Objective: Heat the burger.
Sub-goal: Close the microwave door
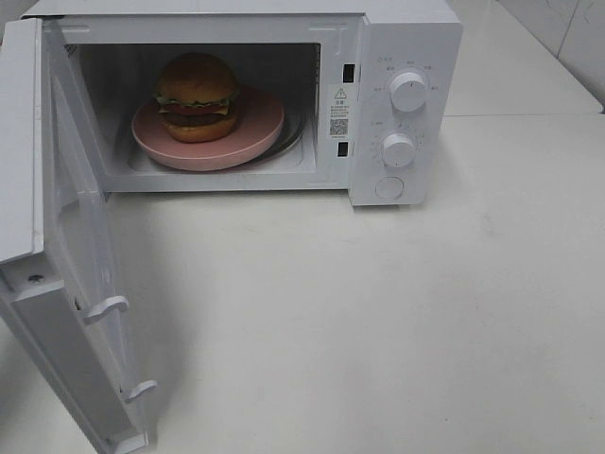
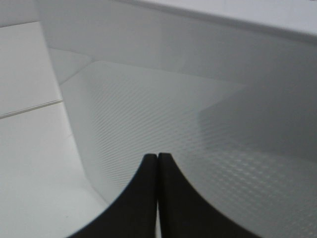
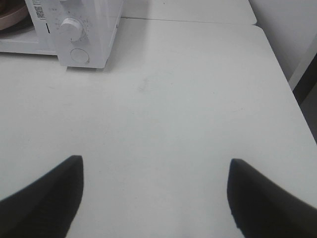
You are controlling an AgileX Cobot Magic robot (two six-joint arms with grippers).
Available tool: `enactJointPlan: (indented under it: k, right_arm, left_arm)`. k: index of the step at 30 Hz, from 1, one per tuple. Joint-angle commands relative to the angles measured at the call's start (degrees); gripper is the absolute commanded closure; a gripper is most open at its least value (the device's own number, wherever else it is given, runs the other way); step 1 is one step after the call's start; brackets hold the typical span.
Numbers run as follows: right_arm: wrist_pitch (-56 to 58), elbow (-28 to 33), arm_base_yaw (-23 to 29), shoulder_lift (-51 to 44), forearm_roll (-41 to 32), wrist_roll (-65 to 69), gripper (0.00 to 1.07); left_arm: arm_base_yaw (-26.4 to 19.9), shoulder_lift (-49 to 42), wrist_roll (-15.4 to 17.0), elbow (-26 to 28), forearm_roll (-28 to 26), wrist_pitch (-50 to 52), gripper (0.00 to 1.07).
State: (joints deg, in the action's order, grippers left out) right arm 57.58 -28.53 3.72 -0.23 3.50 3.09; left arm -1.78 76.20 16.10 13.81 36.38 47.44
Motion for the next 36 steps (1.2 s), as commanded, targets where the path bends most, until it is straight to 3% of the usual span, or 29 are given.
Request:
enactJointPlan:
  k: [1,2,4,10,16,22,31,36]
  right_arm:
    - [-0.6,0.0,-0.2,-1.5,-0.2,-0.4,0.31]
    - [-0.6,0.0,-0.2,-1.5,-0.2,-0.4,0.31]
    - [-0.6,0.0,-0.2,-1.5,-0.2,-0.4,0.31]
    - [-0.6,0.0,-0.2,-1.5,0.1,-0.1,0.31]
    - [-0.6,0.0,-0.2,-1.5,0.2,0.2,0.31]
    - [-0.6,0.0,-0.2,-1.5,0.2,0.2,0.31]
    - [-0.6,0.0,-0.2,-1.5,0.2,0.2,0.31]
    - [-0.6,0.0,-0.2,-1.5,0.2,0.2,0.31]
  left_arm:
    - [5.1,1.1,-1.7,2.1,-3.3,-1.0,1.07]
    - [5.1,1.1,-1.7,2.1,-3.3,-1.0,1.07]
    - [10.1,2.2,-4.7,2.6,-13.3,-1.8,1.07]
    - [16.9,4.9,-9.2,3.6,-21.9,-1.1,1.07]
    - [23.3,9.5,-12.2,7.6,-26.3,-1.1,1.07]
    - [28.0,13.3,-13.1,11.4,-29.2,-1.1,1.07]
    - [35.6,19.1,-20.5,19.5,-43.0,-1.3,1.07]
    - [37.5,21.1,-22.5,22.4,-46.8,-1.4,1.07]
